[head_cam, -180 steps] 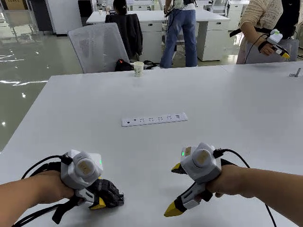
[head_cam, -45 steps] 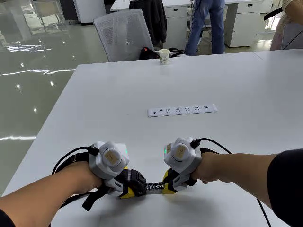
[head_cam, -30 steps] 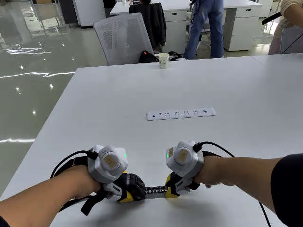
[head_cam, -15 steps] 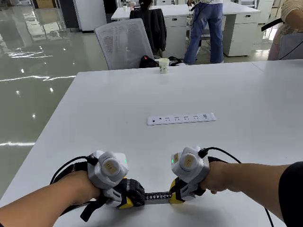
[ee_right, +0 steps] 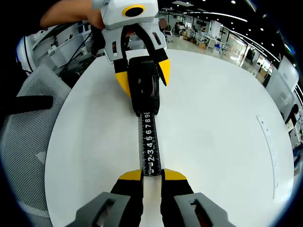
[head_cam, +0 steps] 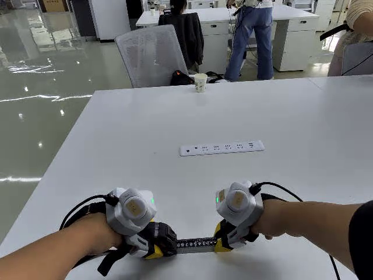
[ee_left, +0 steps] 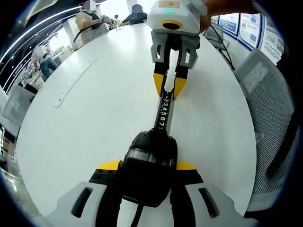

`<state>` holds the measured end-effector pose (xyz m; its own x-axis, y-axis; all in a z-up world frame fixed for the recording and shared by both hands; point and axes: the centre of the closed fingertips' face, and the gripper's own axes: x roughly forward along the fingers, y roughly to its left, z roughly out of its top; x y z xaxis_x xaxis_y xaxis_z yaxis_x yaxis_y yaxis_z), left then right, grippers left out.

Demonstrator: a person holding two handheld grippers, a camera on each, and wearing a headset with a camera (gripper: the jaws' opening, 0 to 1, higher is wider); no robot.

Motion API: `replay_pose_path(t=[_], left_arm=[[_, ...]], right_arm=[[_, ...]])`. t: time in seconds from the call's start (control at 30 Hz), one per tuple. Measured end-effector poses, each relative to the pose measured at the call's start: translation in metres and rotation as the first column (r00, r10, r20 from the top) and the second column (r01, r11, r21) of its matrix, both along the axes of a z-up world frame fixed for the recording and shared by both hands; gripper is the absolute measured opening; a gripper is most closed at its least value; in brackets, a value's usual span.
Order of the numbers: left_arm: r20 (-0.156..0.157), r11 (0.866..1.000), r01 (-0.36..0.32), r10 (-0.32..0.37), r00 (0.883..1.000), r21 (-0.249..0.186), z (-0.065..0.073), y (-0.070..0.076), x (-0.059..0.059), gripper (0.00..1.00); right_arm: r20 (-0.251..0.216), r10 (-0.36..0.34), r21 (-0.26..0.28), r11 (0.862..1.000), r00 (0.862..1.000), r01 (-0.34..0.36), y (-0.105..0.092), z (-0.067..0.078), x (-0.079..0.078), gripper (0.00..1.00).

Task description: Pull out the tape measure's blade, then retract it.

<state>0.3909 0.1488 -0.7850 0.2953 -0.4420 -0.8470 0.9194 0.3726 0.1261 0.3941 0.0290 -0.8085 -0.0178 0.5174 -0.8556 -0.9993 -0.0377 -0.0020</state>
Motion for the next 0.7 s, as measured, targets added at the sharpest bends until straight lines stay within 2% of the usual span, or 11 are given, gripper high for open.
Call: replay_pose_path(t=[0.7], left_arm=[[-0.008,1.000,-0.006,0.006,1.000,-0.005,-0.001,-0.001,0.002,0.34]], right_arm=[[-0.002,-0.012,-0.018,1.000,1.000,0.012,-0.019,0.000,0.002,0.10]])
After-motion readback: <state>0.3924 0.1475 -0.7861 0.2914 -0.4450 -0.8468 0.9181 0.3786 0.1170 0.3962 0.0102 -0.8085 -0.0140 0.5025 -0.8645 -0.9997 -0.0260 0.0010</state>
